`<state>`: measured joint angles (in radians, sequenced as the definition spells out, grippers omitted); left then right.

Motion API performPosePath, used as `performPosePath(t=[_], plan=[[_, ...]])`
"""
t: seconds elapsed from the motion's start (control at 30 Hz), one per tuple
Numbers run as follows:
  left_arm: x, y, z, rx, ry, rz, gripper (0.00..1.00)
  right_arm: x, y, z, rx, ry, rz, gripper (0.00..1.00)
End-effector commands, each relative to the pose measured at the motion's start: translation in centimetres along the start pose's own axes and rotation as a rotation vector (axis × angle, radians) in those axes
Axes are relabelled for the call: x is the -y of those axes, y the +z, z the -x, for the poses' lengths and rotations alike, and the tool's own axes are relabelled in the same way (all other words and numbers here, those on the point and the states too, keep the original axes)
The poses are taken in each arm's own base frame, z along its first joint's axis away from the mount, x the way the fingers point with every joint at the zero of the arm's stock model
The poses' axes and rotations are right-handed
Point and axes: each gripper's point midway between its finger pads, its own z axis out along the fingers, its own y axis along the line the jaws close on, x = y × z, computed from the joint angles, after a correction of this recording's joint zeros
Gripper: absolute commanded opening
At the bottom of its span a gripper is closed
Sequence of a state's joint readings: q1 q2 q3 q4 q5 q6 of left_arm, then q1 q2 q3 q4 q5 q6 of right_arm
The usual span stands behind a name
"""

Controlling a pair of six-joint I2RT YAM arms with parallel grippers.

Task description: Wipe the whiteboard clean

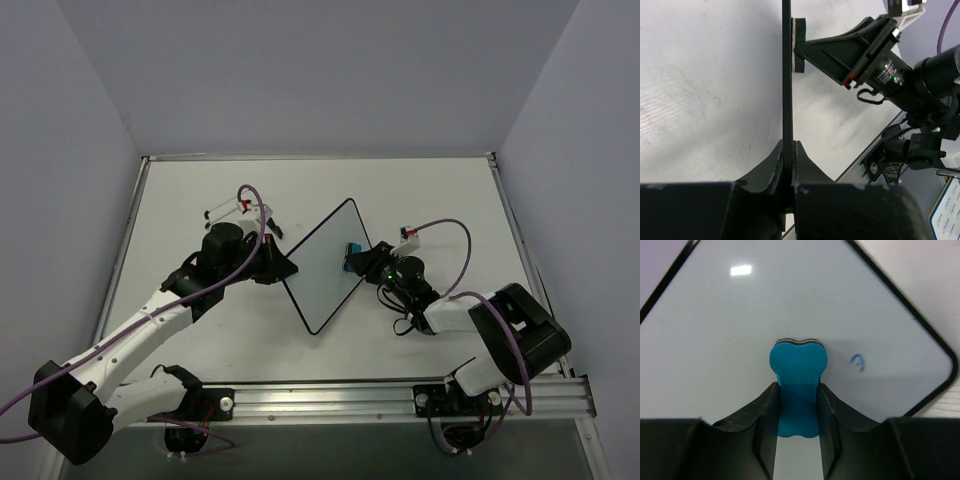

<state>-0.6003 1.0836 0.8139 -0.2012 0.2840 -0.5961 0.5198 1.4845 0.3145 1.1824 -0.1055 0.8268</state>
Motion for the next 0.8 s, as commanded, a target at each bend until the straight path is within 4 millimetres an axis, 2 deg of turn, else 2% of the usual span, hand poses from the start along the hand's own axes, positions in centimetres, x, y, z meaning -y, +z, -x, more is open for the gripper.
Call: performPosePath(t=[0.0,0.03,0.17,0.3,0.47,0.63,0.77], plan=[[2.8,-0.5,0.4,-0.008,0.009,-0.108,0.02,-5.3,-0.3,-1.0,-0.038,-0.047,0.133,0.00],[2.7,-0.5,0.4,-0.007,0.008,-0.107,0.02,-6.2,-0.7,-1.6,-0.051,-0.051,0.154,0.00],[2.6,-0.2,0.3,-0.011,0.004,-0.109,0.02,-7.5,-1.2,-2.5,-0.054,-0.019,0.180,0.00],[2.6,0.1,0.3,-0.014,-0.002,-0.115,0.02,-7.5,-1.0,-2.7,-0.053,-0.007,0.168,0.00],[2.9,-0.2,0.5,-0.005,0.004,-0.123,0.02,-5.4,-0.1,-2.2,-0.049,-0.025,0.078,0.00],[2.9,-0.4,0.5,-0.004,0.009,-0.120,0.02,-1.3,0.3,-2.2,-0.063,0.001,-0.040,0.00],[3.0,-0.3,0.6,0.000,0.010,-0.124,0.02,0.8,0.1,-2.2,-0.060,0.009,-0.115,0.00]])
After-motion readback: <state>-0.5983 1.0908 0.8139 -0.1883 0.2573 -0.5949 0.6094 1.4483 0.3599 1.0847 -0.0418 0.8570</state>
